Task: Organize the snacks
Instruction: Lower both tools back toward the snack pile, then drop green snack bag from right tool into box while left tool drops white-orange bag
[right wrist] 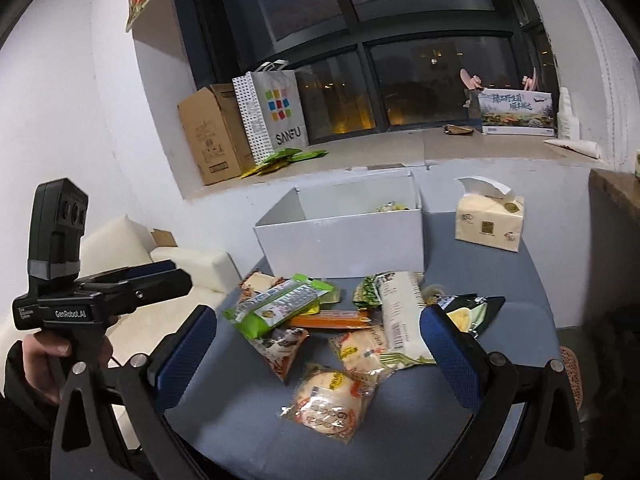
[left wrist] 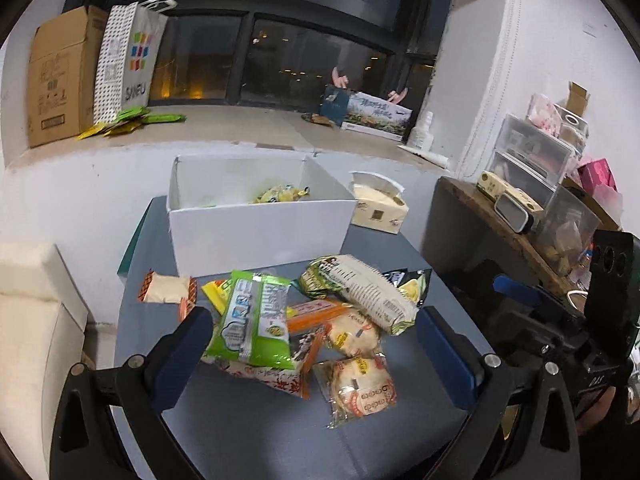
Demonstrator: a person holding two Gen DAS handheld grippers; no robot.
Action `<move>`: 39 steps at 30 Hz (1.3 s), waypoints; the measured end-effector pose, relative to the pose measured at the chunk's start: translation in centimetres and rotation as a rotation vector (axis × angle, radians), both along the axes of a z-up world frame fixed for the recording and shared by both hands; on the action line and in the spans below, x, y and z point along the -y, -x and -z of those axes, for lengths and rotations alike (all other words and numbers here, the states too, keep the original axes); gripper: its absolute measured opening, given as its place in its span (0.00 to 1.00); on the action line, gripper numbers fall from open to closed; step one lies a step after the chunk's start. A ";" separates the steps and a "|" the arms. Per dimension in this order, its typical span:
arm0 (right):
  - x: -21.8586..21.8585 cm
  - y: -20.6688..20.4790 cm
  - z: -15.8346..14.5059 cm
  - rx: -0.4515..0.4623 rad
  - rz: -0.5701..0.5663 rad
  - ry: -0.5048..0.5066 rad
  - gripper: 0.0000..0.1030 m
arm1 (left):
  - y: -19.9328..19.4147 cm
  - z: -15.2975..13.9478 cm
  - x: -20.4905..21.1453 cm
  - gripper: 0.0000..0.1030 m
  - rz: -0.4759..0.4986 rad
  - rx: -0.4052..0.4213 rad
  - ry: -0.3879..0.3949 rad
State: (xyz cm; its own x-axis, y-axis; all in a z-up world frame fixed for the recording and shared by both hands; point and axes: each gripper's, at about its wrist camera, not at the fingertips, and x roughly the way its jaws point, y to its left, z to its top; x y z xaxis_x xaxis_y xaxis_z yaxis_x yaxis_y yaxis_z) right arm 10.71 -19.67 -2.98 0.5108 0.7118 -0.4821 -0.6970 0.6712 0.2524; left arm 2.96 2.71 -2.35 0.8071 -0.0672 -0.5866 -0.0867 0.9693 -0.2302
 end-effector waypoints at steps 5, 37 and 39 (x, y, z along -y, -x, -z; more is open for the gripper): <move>-0.3 -0.6 0.6 -0.023 0.014 0.020 1.00 | 0.5 0.0 -1.2 1.00 -0.029 0.010 0.019; -22.8 -10.6 11.7 -0.485 0.019 0.365 0.65 | 5.4 4.2 -9.5 1.00 -0.198 -0.013 0.122; -21.7 -10.6 10.5 -0.471 -0.007 0.320 0.53 | 5.3 4.5 -9.6 1.00 -0.199 -0.019 0.124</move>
